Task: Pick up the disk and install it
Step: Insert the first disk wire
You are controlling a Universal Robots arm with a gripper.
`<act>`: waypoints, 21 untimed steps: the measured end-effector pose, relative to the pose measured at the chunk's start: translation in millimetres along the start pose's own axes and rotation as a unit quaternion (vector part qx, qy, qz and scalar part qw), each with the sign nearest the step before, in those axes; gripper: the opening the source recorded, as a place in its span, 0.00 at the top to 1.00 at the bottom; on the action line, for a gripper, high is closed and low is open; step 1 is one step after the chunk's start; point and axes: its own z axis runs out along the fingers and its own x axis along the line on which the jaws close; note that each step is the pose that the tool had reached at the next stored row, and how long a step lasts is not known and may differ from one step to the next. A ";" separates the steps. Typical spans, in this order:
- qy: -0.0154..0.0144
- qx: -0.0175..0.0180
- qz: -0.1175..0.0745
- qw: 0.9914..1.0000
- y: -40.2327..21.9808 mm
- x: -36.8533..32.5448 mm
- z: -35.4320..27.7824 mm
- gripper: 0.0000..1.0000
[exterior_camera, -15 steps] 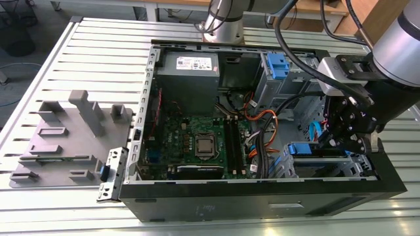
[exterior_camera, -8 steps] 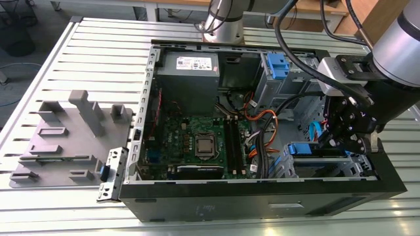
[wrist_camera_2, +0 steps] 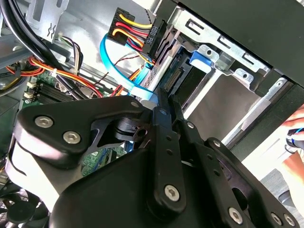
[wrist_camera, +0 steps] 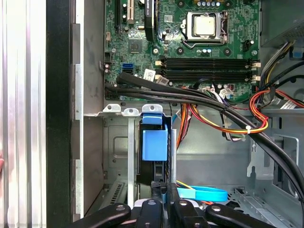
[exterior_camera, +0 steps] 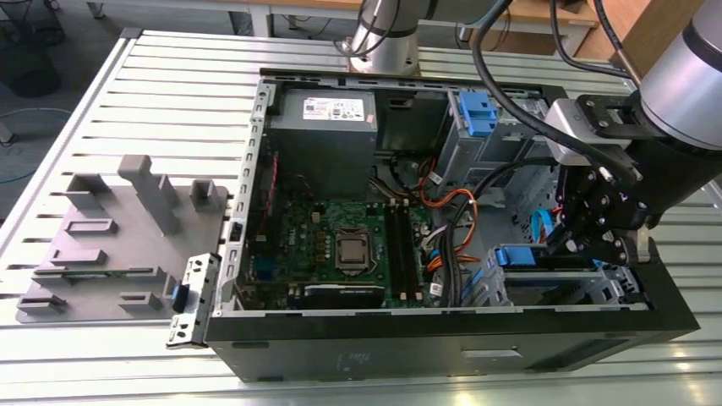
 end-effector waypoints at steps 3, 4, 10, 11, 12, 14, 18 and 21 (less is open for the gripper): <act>0.000 0.000 0.000 1.000 0.0 0.0 0.1 0.84; 0.000 0.000 0.000 1.000 0.0 0.0 0.1 0.84; 0.000 0.000 0.000 1.000 0.0 0.0 0.4 0.77; 0.000 0.000 0.000 1.000 0.0 0.0 0.4 0.71; 0.000 0.000 0.000 1.000 0.0 0.0 0.4 0.71; 0.000 0.000 0.000 1.000 0.0 0.0 0.4 0.71; 0.000 0.000 0.000 1.000 0.0 0.0 -0.6 0.71; 0.000 0.000 0.000 1.000 -0.1 0.0 -4.7 0.71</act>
